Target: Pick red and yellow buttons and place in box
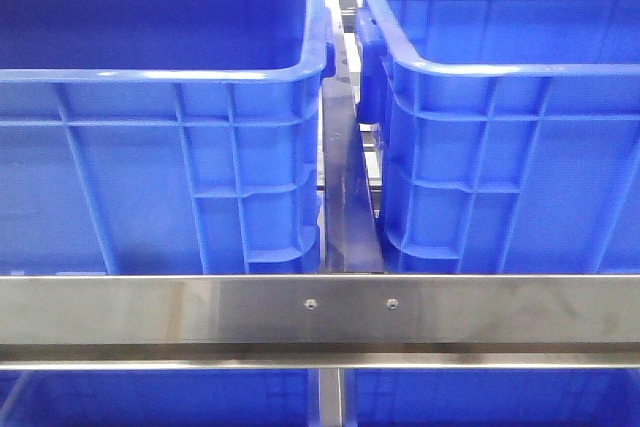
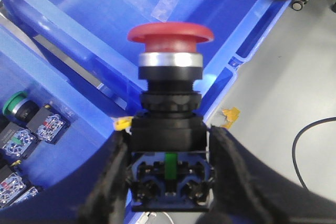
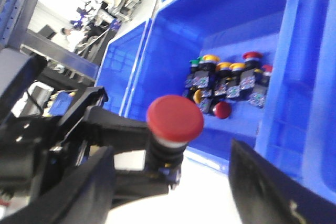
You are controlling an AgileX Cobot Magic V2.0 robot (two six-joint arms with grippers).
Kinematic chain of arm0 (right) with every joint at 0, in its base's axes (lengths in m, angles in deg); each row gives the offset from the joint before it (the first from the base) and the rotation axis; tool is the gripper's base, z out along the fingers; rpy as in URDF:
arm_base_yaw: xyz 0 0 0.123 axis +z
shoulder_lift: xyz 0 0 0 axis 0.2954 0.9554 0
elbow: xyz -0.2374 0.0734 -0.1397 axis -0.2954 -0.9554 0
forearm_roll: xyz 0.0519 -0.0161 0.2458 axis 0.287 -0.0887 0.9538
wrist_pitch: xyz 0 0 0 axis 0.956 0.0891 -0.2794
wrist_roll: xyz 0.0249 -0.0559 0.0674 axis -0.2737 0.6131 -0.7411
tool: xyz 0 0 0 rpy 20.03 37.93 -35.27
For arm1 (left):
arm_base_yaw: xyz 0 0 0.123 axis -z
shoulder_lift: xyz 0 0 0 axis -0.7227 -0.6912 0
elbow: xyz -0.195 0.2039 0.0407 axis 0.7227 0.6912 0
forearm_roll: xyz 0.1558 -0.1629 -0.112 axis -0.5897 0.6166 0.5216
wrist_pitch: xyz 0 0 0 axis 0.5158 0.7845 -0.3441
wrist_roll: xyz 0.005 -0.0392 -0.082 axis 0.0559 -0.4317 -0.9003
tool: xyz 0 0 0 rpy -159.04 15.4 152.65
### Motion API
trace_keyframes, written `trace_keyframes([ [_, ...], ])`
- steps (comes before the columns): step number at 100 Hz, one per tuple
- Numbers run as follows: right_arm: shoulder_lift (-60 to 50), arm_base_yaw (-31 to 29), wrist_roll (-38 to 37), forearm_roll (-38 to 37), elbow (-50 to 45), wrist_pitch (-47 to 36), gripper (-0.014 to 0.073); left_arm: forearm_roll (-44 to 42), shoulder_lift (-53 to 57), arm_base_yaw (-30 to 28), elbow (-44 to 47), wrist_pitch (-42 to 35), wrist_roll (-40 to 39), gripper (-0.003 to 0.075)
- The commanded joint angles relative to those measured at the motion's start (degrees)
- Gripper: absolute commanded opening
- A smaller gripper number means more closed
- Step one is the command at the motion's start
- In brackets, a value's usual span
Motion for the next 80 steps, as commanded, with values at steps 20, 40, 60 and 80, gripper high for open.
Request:
trace_keyframes([
  [20,8.1,6.8,6.7,9.4,3.7,0.1,0.0489,0.8,2.0,0.4,-1.8,-3.7,-0.1,-0.0019],
  [40,11.8,8.0,7.0,9.5,8.1,0.0,0.0489,0.8,2.0,0.4,-1.8,-3.5,-0.1,-0.0019],
  [60,13.9,8.0,7.0,9.7,9.4,2.5,0.0387,0.8,2.0,0.4,-1.8,-3.5,-0.1,-0.0019],
  [80,14.1,8.0,7.0,9.7,9.4,3.8,0.0122,0.8,2.0,0.4,-1.8,-3.5,-0.1,-0.0019],
])
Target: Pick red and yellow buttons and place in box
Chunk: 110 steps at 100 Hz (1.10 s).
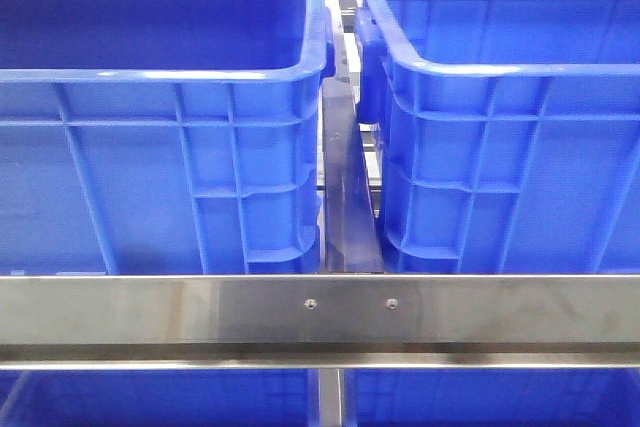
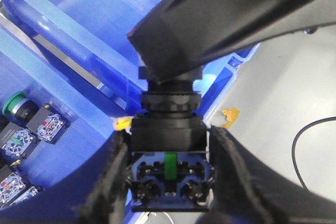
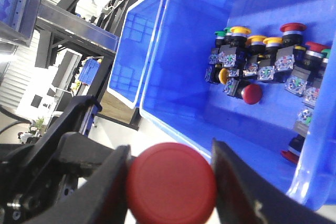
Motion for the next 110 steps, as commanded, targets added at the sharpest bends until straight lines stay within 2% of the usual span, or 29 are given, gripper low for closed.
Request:
trace_keyframes([
  [1,-1.2,0.1,0.9,3.7,1.9,2.9,0.0117,0.8,2.0,0.4,-1.8,-3.6,-0.1,-0.0019],
  [13,-1.2,0.1,0.9,3.7,1.9,2.9,0.0111,0.8,2.0,0.4,-1.8,-3.6,-0.1,-0.0013],
  [18,-1.2,0.1,0.9,3.7,1.9,2.9,0.0111,0.8,2.0,0.4,-1.8,-3.6,-0.1,0.0015],
  [30,-1.2,0.1,0.9,3.7,1.9,2.6,0.0111,0.8,2.0,0.4,-1.8,-3.6,-0.1,0.0151],
  [42,-1.2,0.0,1.3,3.7,1.9,1.5,0.0111,0.8,2.0,0.4,-1.8,-3.6,-0.1,0.0337],
  [52,-1.2,0.0,1.6,3.7,1.9,0.5,0.0111,0.8,2.0,0.4,-1.8,-3.6,-0.1,0.0429],
  [86,-1.4,-0.2,3.2,3.7,1.9,-2.7,0.0111,0.8,3.0,-0.2,-1.8,-4.2,-0.3,0.0443],
  [110,-1.4,-4.8,3.8,3.7,2.5,-3.7,0.0111,0.7,5.1,-6.7,-0.7,-4.9,-1.7,0.0443],
])
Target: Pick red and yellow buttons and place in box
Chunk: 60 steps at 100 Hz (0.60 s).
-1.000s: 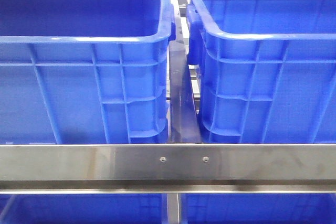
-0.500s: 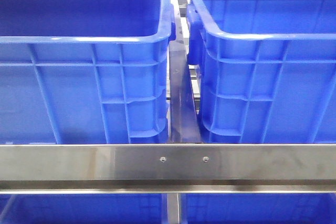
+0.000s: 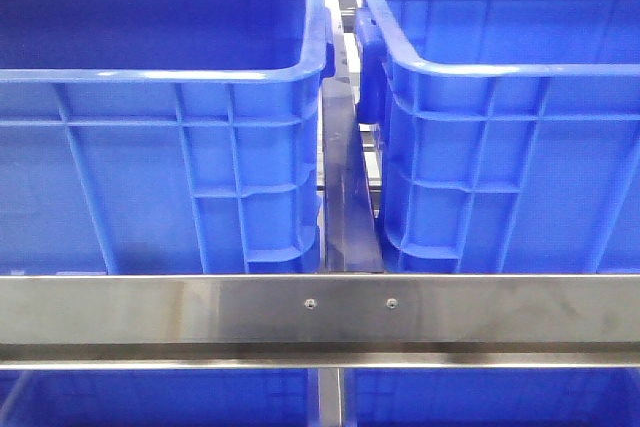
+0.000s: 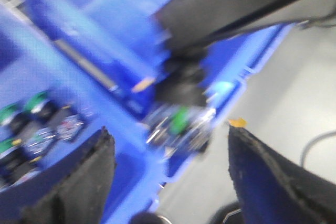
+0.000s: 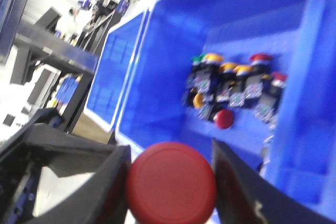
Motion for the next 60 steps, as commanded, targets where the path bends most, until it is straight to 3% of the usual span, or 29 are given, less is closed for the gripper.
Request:
trace_keyframes([
  [1,-1.6,-2.8,1.1,3.7,2.3,0.4,0.0111,0.7,3.2,-2.5,-0.8,-4.8,-1.1,0.0443],
  [29,-1.6,-9.4,1.1,3.7,2.3,2.5,0.0111,0.8,12.5,-13.6,8.5,-8.9,-3.2,0.0443],
  [60,-1.6,-10.2,1.5,3.7,2.3,2.0,0.0111,0.8,29.6,-24.8,25.8,-17.6,-5.6,0.0442],
])
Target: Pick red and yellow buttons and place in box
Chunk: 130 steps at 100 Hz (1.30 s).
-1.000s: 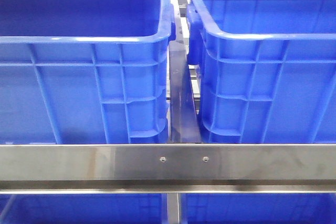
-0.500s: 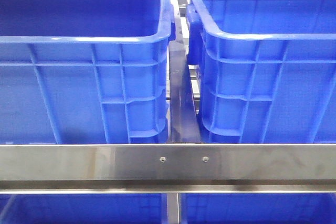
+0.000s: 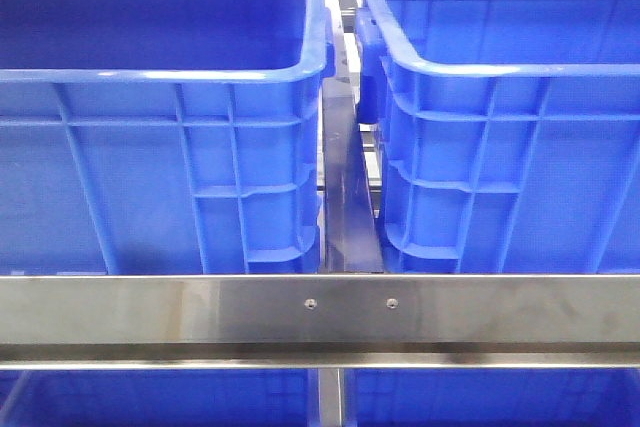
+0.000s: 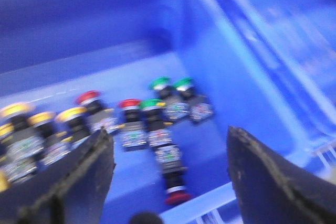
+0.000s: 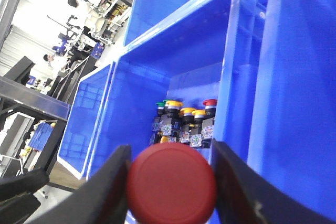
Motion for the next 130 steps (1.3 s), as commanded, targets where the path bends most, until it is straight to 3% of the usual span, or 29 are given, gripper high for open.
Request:
trace_keyframes([
  [1,-1.6,-0.4,1.1,3.7,2.2,1.5,0.0111,0.8,5.5,-2.5,3.2,-6.8,-1.0,0.0442],
  [37,-1.6,-0.4,3.3,3.7,2.2,-2.4,0.0111,0.8,21.0,-8.8,16.8,-9.0,-1.0,0.0413],
  [47,-1.6,-0.4,5.5,3.7,2.2,-5.9,0.0111,0.8,22.6,-8.9,17.8,-9.0,-1.0,0.0300],
  [65,-1.1,-0.3,13.3,3.9,3.5,-15.7,0.0111,0.8,22.9,-8.9,17.9,-9.1,-1.0,-0.0021],
  [101,7.2,-0.2,32.3,4.0,8.9,-34.5,0.0111,0.8,22.9,-8.9,17.9,-9.1,-1.0,-0.0019],
  [130,17.7,-0.2,39.5,4.0,14.3,-39.1,0.0111,0.8,22.9,-8.9,17.9,-9.2,-1.0,-0.0019],
])
